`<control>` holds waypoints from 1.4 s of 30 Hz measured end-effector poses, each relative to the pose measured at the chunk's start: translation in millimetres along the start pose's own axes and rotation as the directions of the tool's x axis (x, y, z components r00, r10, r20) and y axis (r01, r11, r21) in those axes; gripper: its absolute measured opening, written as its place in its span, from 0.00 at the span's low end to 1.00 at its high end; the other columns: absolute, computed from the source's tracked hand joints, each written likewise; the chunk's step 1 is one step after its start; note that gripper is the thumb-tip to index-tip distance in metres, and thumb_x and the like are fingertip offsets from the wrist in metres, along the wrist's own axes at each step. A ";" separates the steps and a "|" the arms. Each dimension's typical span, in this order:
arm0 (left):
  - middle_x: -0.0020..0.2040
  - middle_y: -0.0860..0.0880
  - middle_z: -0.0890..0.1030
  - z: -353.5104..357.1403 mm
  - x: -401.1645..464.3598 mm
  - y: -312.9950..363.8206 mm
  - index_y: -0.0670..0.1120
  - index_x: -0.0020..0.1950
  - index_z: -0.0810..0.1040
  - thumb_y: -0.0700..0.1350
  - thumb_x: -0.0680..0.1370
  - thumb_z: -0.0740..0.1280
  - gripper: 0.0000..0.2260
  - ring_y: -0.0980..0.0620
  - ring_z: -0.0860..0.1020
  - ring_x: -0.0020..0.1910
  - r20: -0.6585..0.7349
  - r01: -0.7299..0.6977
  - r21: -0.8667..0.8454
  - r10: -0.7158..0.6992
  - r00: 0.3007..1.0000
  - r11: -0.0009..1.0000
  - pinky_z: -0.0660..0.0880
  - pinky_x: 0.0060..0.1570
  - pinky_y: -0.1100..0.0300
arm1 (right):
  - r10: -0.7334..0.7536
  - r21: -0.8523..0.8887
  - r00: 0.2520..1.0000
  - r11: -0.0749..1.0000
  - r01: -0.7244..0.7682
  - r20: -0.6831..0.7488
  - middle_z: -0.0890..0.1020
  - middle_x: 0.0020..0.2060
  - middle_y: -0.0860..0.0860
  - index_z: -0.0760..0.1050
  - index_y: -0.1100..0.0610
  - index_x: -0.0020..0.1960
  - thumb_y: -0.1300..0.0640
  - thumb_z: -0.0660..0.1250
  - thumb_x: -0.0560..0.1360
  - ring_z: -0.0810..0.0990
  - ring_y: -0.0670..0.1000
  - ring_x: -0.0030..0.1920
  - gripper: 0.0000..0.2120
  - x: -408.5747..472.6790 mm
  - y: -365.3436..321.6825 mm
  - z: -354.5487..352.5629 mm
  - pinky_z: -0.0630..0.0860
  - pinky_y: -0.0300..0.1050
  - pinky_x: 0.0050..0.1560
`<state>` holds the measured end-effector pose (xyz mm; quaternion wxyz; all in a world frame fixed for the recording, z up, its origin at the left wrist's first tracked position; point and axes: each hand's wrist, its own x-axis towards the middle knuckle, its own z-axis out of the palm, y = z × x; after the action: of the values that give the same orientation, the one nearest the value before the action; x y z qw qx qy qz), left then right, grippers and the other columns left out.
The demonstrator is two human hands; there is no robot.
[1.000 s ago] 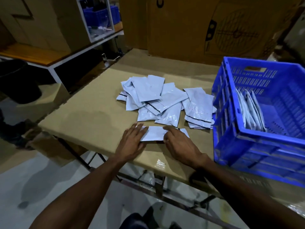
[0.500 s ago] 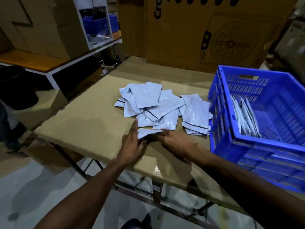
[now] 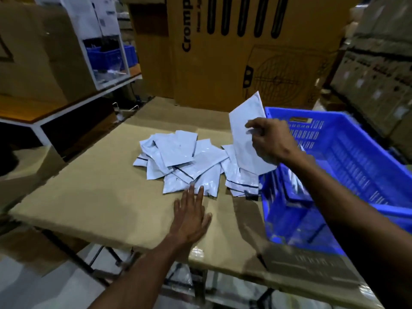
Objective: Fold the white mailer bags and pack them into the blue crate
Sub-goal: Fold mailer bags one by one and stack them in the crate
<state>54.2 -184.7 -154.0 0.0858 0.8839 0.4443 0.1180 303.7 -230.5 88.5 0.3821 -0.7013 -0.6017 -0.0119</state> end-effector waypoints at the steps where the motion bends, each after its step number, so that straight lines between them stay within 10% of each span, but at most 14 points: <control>1: 0.83 0.46 0.38 1.5 4.1 6.4 0.53 0.82 0.36 0.65 0.78 0.48 0.38 0.42 0.43 0.81 0.009 -0.007 0.007 0.007 1.000 1.000 0.56 0.73 0.35 | 0.020 -0.001 1.000 1.000 -0.020 -0.019 0.84 0.45 0.56 0.82 0.58 0.58 0.68 0.62 0.73 0.83 0.55 0.37 0.17 2.2 1.5 -8.8 0.82 0.48 0.41; 6: 0.81 0.46 0.33 9.0 19.1 36.3 0.53 0.82 0.37 0.65 0.79 0.48 0.37 0.41 0.35 0.80 0.050 -0.032 0.048 0.030 0.998 0.998 0.47 0.75 0.34 | 0.023 -0.095 0.994 0.995 -0.033 -0.105 0.85 0.53 0.57 0.83 0.57 0.57 0.68 0.65 0.70 0.83 0.55 0.53 0.18 12.9 20.2 -53.7 0.78 0.46 0.57; 15: 0.81 0.49 0.33 21.9 38.9 68.0 0.56 0.81 0.33 0.64 0.81 0.51 0.36 0.42 0.37 0.80 0.084 -0.048 0.022 0.046 0.995 0.999 0.46 0.74 0.33 | 0.089 -0.376 0.995 0.921 -0.102 -0.053 0.85 0.48 0.60 0.82 0.56 0.57 0.66 0.68 0.69 0.83 0.62 0.52 0.18 -0.2 92.9 -95.7 0.79 0.55 0.53; 23: 0.83 0.46 0.45 20.7 35.2 69.5 0.53 0.83 0.47 0.61 0.82 0.50 0.32 0.41 0.46 0.81 0.046 -0.047 -0.009 0.047 0.998 0.999 0.53 0.72 0.31 | 0.446 -0.734 0.873 0.658 -0.170 0.198 0.77 0.55 0.63 0.75 0.55 0.62 0.61 0.63 0.73 0.79 0.65 0.55 0.18 -33.3 169.6 -82.0 0.78 0.52 0.51; 30: 0.83 0.45 0.49 21.2 38.1 70.1 0.51 0.82 0.52 0.61 0.80 0.49 0.31 0.42 0.47 0.81 0.044 -0.032 0.012 0.031 0.999 0.999 0.53 0.72 0.31 | 0.521 -0.734 0.744 0.676 -0.061 0.418 0.77 0.59 0.62 0.74 0.58 0.61 0.61 0.64 0.75 0.78 0.64 0.59 0.15 -33.0 195.5 -59.3 0.76 0.51 0.53; 36: 0.82 0.45 0.50 17.5 37.8 73.9 0.51 0.80 0.55 0.58 0.81 0.55 0.29 0.42 0.48 0.80 0.034 -0.024 0.014 0.023 0.999 1.000 0.53 0.72 0.32 | 0.459 -0.681 0.762 0.732 -0.033 0.457 0.79 0.54 0.63 0.73 0.59 0.54 0.59 0.63 0.75 0.77 0.65 0.54 0.09 -26.3 196.8 -44.7 0.75 0.51 0.45; 42: 0.83 0.45 0.51 16.6 35.8 72.0 0.51 0.81 0.56 0.59 0.80 0.53 0.30 0.42 0.49 0.81 0.003 -0.024 0.003 0.024 1.000 1.000 0.56 0.72 0.33 | 0.218 -0.565 0.954 0.822 -0.067 0.205 0.80 0.52 0.64 0.73 0.62 0.57 0.58 0.59 0.79 0.78 0.66 0.52 0.11 -19.7 171.6 -44.2 0.72 0.55 0.44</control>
<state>134.7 -199.2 -146.7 0.0838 0.8894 0.4339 0.1170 464.2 -268.5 20.9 0.0808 -0.8201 -0.5629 -0.0636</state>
